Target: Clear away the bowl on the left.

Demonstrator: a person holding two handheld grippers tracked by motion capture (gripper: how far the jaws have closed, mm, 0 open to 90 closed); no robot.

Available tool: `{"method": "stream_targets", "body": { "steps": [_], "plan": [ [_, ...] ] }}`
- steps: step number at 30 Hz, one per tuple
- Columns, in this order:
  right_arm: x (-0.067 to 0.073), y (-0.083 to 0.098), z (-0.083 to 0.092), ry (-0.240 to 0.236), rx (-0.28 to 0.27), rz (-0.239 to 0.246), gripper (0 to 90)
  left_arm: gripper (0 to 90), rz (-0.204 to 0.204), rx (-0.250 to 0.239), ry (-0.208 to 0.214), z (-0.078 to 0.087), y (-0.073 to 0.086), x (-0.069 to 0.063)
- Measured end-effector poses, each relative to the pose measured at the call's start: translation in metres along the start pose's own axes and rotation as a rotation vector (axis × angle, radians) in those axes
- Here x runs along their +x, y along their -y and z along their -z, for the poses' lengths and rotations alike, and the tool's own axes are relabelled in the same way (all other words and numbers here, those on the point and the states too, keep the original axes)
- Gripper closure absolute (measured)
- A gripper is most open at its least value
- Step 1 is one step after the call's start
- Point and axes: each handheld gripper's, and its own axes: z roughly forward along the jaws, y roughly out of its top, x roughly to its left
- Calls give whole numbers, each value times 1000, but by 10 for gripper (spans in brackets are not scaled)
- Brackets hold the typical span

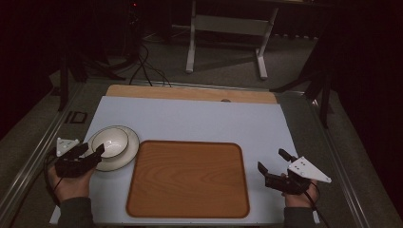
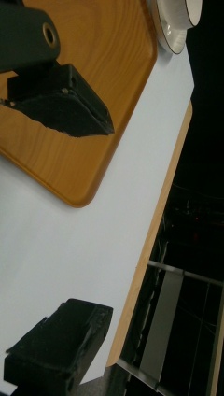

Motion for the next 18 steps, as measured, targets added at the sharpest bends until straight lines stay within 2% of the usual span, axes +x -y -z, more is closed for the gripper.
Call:
{"method": "stream_targets", "body": {
  "steps": [14,18],
  "plan": [
    [0,-1,2,14,-18,3,112,449,29,37,-21,-23,-5,12],
    [0,-1,3,15,-26,12,112,450,38,71,-40,-33,-5,18]
  ]
}}
